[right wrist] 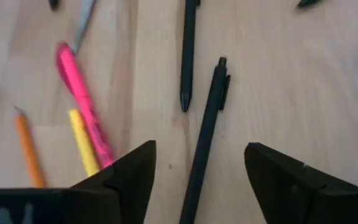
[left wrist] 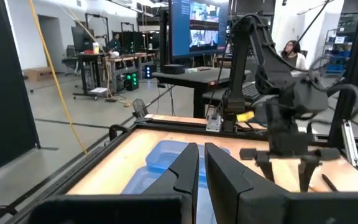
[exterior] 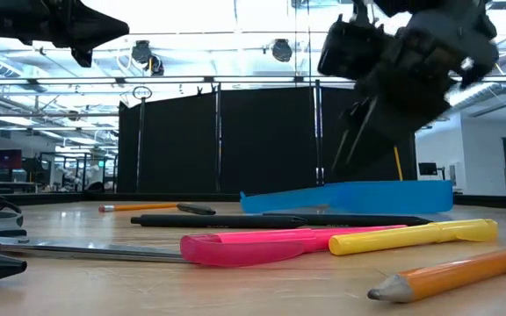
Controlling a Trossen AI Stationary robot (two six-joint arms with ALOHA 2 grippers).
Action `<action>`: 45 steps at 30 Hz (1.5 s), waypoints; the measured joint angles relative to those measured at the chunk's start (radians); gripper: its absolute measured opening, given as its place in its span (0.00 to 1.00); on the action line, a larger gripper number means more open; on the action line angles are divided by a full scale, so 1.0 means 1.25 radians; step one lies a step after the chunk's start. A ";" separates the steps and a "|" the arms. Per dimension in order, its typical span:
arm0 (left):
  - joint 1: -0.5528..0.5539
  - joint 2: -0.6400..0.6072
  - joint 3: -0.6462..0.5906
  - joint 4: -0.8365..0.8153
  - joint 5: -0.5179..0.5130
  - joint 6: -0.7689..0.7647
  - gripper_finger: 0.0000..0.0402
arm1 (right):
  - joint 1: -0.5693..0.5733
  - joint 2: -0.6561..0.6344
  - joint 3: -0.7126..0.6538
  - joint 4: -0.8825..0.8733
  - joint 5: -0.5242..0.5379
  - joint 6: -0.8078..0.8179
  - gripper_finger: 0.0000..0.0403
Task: Pick & place school supplies into a supply box
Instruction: Put the black pen into the blue supply box
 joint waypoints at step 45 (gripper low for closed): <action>0.000 0.000 0.000 -0.010 0.006 -0.076 0.08 | -0.005 0.095 0.043 -0.066 0.001 0.002 0.39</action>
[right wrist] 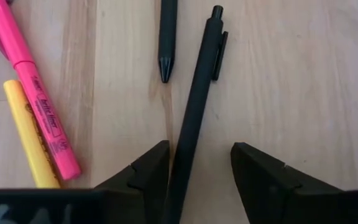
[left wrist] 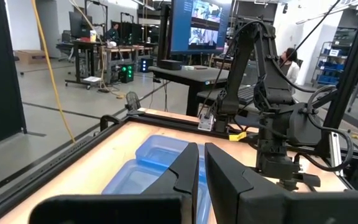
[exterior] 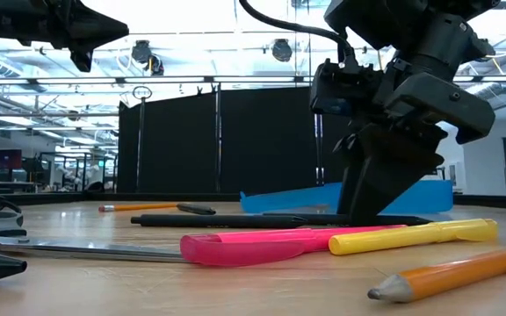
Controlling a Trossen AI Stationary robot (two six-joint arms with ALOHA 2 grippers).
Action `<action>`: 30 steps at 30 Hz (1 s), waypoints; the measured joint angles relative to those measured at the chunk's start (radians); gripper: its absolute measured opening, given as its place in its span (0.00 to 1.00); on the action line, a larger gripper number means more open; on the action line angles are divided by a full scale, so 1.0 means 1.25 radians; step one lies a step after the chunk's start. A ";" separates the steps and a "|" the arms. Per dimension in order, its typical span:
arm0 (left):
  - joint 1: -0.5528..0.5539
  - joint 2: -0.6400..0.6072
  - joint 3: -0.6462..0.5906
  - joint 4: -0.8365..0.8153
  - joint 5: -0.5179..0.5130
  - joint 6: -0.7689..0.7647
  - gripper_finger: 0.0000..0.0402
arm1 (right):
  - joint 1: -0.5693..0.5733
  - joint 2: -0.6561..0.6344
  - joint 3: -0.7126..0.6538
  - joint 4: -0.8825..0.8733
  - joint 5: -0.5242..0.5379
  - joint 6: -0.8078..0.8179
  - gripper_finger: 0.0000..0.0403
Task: Pick & place school supplies into a supply box
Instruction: Put the black pen into the blue supply box
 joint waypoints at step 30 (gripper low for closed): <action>0.000 0.000 0.000 0.000 0.000 0.003 0.08 | -0.026 0.001 0.000 -0.006 -0.035 -0.011 0.04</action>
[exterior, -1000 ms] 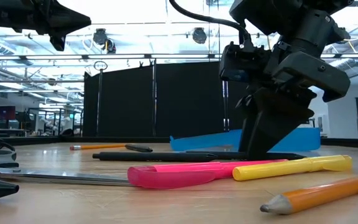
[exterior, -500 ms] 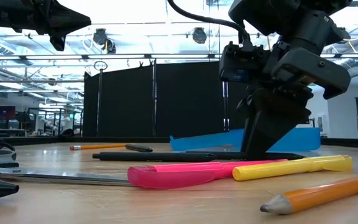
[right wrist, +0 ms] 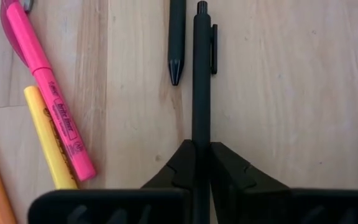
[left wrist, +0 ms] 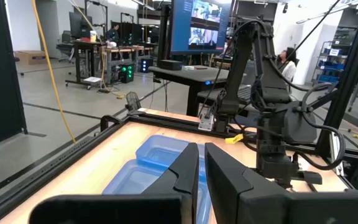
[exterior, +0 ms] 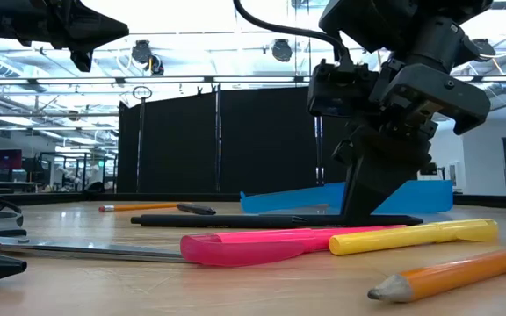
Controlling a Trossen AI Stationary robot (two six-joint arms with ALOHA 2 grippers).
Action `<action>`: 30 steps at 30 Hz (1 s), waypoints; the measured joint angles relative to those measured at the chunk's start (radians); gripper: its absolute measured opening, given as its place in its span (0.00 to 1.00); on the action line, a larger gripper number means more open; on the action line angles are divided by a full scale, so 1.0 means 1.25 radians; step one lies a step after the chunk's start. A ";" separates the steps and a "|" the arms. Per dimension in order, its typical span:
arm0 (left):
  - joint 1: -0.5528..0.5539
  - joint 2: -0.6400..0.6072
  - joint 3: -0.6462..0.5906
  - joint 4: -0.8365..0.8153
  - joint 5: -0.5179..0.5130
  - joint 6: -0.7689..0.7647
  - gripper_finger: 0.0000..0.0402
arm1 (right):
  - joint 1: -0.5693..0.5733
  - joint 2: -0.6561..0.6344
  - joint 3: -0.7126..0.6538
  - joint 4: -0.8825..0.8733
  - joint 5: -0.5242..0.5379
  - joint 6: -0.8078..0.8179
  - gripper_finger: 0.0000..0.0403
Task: Pick & place school supplies into a supply box
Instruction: Put the black pen into the blue supply box
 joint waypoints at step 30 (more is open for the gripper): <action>0.000 0.000 0.000 -0.001 0.000 0.002 0.08 | -0.001 -0.003 0.008 0.004 0.042 -0.013 0.04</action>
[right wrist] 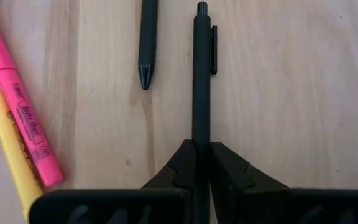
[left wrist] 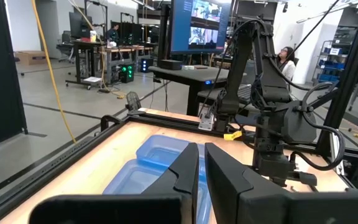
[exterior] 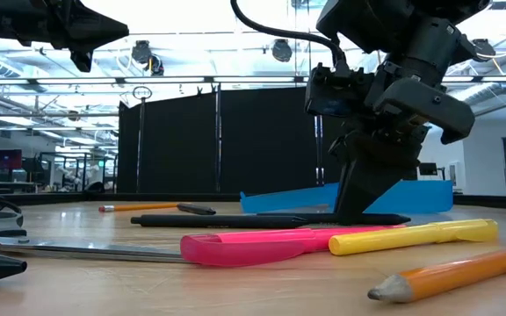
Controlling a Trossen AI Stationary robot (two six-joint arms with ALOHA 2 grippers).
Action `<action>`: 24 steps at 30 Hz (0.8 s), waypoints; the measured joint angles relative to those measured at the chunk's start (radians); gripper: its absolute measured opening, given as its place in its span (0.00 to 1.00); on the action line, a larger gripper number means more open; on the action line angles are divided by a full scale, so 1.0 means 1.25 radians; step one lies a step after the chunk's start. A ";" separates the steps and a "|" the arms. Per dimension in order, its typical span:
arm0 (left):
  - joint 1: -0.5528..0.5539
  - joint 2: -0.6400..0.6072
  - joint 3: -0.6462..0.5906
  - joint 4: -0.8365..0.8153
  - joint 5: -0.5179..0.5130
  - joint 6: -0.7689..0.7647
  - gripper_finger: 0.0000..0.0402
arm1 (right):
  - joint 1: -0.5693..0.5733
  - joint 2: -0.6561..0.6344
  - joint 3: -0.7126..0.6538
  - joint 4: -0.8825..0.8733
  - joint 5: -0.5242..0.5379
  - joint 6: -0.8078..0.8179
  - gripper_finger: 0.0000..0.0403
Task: Pick & place school supplies into a supply box
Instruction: Put the black pen into the blue supply box
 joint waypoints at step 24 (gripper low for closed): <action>0.000 0.000 0.000 0.000 0.000 0.000 0.08 | 0.002 -0.069 0.001 -0.050 0.120 0.049 0.04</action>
